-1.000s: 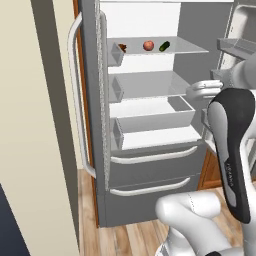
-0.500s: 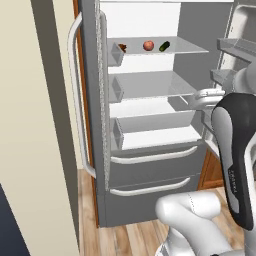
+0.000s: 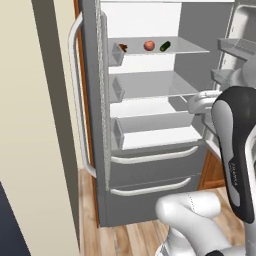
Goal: Open the fridge, remove the peach, cucumber, and chicken drumstick, and place them on any counter.
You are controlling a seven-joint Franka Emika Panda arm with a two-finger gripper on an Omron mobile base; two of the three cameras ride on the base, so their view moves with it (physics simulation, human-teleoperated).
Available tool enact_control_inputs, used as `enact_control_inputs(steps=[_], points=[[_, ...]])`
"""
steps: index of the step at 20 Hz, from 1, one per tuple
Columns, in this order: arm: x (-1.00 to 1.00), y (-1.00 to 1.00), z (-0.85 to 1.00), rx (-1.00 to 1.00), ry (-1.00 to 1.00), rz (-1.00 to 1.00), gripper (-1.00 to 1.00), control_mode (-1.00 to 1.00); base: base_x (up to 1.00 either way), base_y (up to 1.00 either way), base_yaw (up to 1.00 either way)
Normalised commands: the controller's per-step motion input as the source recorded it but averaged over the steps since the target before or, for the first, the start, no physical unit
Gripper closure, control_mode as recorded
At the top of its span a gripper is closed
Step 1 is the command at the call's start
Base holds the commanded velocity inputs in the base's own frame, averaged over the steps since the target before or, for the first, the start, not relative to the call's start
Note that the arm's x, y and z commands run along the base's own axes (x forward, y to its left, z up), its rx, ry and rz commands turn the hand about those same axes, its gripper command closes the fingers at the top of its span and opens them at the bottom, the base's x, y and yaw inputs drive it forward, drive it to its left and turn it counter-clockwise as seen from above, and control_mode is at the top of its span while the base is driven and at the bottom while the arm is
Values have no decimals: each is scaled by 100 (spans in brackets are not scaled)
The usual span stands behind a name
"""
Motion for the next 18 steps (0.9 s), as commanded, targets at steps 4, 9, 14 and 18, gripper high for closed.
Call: enact_control_inputs(steps=[4,9,14,18], points=[[0,0,0,0,0,0,-100,100,42,-3,8],[0,0,0,0,0,0,-100,100,56,-14,2],[0,0,0,0,0,0,-100,100,54,-24,0],[0,0,0,0,0,0,-100,100,62,-17,0]])
